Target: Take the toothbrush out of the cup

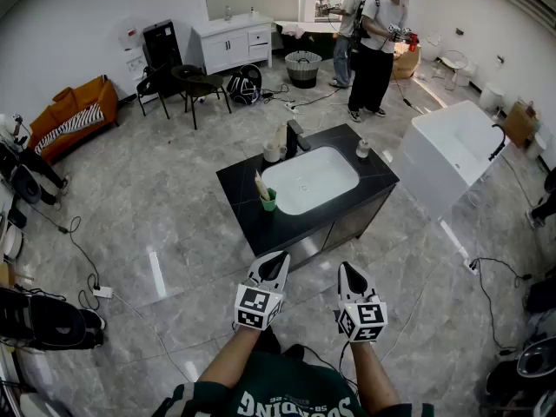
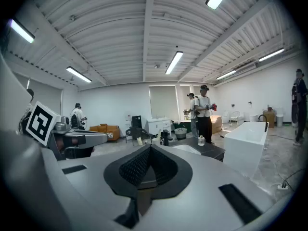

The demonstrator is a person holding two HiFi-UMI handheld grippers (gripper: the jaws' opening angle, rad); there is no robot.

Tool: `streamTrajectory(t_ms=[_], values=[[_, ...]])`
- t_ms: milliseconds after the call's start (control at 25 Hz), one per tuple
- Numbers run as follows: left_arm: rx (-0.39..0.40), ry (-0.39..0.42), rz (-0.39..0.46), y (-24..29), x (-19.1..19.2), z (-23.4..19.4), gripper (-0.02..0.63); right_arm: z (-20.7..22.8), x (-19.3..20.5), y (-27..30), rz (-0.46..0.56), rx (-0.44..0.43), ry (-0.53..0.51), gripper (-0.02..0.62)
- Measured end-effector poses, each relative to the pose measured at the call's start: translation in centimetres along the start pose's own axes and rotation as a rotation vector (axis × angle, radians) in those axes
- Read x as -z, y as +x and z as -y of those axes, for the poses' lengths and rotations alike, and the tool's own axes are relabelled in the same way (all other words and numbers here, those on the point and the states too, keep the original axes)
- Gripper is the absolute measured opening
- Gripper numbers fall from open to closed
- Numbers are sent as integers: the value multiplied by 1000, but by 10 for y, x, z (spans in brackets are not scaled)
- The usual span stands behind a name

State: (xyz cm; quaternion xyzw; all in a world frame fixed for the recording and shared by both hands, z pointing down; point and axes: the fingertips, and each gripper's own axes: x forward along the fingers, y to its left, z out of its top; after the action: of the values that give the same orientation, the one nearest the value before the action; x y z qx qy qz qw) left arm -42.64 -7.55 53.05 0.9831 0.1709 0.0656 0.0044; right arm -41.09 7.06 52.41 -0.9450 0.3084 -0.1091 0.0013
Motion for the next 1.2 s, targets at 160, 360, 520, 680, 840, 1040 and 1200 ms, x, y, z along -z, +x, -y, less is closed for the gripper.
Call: streamTrajectory(t_ms=[160,360,520,680,840,1040,1200], values=[[0,-6,-9,-3,4,5,14,0,4,-3,1,-24,36,41],[7,-11,-18,-5,6,13,14,-2,6,-12,-7,-22,14,41],[11,-1,-13,-4,3,22,14,2,5,-19,-2,-28,24,43],[13,2,-14,-3,4,27,14,8,7,-23,4,-21,30,43],[13,4,-13,-2,1,31,14,11,6,-30,3,-20,34,42],[18,3,-4,11,-2,32,14,21,6,-33,5,-7,38,43],[28,-6,4,34,-3,31,15,35,7,-26,1,3,31,43]])
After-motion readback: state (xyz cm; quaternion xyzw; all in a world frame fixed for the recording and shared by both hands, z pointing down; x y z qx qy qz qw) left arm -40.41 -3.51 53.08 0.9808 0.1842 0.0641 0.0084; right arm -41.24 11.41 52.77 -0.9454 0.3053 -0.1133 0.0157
